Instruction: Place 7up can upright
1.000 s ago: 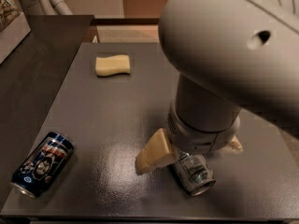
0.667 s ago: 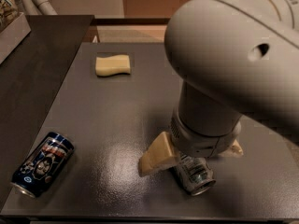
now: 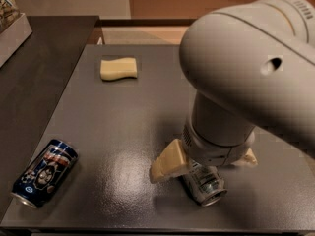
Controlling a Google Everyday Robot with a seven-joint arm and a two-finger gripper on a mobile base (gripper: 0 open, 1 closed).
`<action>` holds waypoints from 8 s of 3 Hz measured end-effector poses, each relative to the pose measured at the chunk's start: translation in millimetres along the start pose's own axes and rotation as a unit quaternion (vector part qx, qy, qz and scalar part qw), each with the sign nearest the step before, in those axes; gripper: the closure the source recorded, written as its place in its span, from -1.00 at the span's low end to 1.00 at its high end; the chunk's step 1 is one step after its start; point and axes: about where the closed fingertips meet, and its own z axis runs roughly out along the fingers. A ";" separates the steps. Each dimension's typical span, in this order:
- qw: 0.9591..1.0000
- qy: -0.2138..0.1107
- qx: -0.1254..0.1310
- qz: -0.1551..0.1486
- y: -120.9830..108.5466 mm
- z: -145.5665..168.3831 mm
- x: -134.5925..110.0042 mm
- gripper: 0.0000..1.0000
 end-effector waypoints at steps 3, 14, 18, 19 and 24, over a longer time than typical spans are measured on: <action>1.000 -0.005 -0.017 -0.010 -5.2 8.4 7.7 0.28; 0.819 -0.103 0.272 0.495 32.2 -42.2 79.3 1.00; 0.621 -0.078 0.324 0.710 118.1 -78.1 122.1 1.00; 0.572 -0.059 0.368 0.731 135.0 -87.2 131.9 1.00; 0.451 0.019 0.537 0.712 162.2 -117.7 160.4 1.00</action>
Offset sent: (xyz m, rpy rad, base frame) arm 0.0062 0.0075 -0.0069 -0.0534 0.0306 0.0355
